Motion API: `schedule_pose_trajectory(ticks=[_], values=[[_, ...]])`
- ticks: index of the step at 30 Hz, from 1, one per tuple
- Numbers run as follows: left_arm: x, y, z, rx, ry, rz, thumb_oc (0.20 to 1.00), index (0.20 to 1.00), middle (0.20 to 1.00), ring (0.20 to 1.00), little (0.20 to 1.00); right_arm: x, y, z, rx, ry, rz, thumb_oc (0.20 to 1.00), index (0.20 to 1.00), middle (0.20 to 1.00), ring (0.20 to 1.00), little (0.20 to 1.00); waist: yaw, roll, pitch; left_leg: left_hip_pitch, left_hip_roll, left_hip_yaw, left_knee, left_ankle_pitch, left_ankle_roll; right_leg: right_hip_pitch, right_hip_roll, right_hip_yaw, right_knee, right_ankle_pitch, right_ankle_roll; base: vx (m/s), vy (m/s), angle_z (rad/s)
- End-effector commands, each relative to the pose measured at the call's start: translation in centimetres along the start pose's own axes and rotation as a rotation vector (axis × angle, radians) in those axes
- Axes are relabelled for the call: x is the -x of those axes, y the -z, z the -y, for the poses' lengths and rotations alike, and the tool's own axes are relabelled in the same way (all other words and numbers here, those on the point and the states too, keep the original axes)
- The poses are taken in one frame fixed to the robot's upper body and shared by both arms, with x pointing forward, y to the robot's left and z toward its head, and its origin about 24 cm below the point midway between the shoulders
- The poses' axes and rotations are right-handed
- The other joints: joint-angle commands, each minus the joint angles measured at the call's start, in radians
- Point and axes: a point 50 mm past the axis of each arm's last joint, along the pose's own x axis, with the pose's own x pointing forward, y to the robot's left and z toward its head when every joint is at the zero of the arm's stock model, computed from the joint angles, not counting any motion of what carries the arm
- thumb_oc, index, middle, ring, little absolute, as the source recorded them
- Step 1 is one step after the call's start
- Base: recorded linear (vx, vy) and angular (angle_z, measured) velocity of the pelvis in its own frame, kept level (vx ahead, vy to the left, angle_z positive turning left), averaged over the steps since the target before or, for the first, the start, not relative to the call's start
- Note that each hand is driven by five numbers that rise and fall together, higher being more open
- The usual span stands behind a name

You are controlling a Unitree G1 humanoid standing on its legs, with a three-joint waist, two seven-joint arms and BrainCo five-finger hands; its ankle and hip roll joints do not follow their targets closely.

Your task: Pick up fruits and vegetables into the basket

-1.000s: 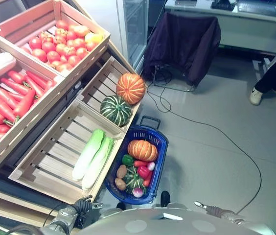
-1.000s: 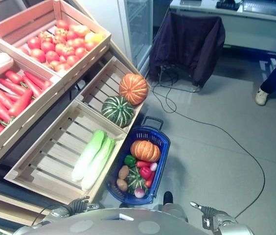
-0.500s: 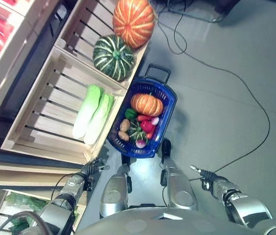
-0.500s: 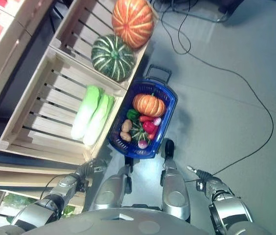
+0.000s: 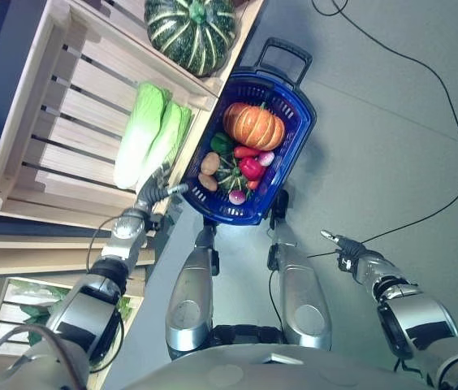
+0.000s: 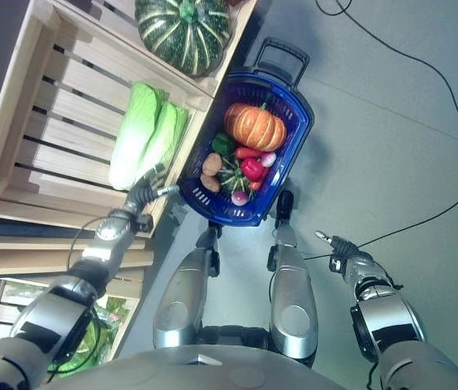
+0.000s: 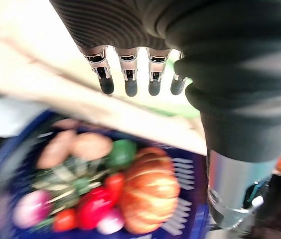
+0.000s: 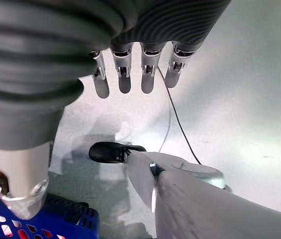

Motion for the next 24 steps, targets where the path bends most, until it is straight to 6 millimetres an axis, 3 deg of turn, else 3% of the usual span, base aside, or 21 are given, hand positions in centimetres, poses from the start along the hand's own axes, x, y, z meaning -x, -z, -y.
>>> schedule_pose_trajectory(ticks=[1,7,11,15,24], values=[[-0.3,-3.2,-1.5,0.014,-0.124,0.175,1.0,1.0,1.0,1.0,1.0,0.2,1.5,1.5,0.003,0.046,-0.033,1.0,1.0,1.0,1.0,1.0,0.003,-0.002,-0.008,-0.174,-0.065,0.012,0.158,-0.061,0.042,-0.128,0.006,0.053,0.267,-0.166,0.042,-0.05,-0.009,0.04],[-1.2,-8.1,-3.1,-0.064,-0.331,0.376,1.0,1.0,1.0,1.0,1.0,0.1,0.9,1.0,0.006,0.033,-0.019,1.0,1.0,1.0,1.0,1.0,0.0,-0.018,-0.008,-0.239,-0.061,0.018,0.211,-0.075,0.043,-0.194,0.023,0.063,0.315,-0.179,0.032,-0.03,-0.012,0.0],[-1.5,-10.3,-4.6,-0.193,-0.498,0.433,1.0,1.0,1.0,1.0,1.0,0.1,0.8,0.9,0.011,0.02,-0.013,1.0,1.0,1.0,1.0,1.0,-0.006,-0.034,-0.008,-0.272,-0.059,0.02,0.242,-0.081,0.04,-0.223,0.038,0.07,0.341,-0.187,0.024,-0.01,-0.044,-0.02],[-1.9,-11.7,-6.4,-0.325,-0.677,0.416,1.0,1.0,1.0,1.0,1.0,0.1,0.5,0.4,0.019,0.005,-0.004,1.0,1.0,1.0,1.0,1.0,-0.018,-0.049,-0.008,-0.295,-0.053,0.02,0.268,-0.085,0.037,-0.244,0.052,0.08,0.362,-0.195,0.016,0.0,-0.008,0.0],[-2.1,-11.5,-9.7,-0.528,-0.917,0.284,1.0,1.0,1.0,1.0,1.0,0.0,-0.5,-0.3,0.046,-0.022,0.01,1.0,1.0,1.0,1.0,1.0,-0.042,-0.077,-0.008,-0.31,-0.042,0.032,0.277,-0.092,0.027,-0.261,0.06,0.085,0.361,-0.2,0.011,0.0,0.001,-0.01]])
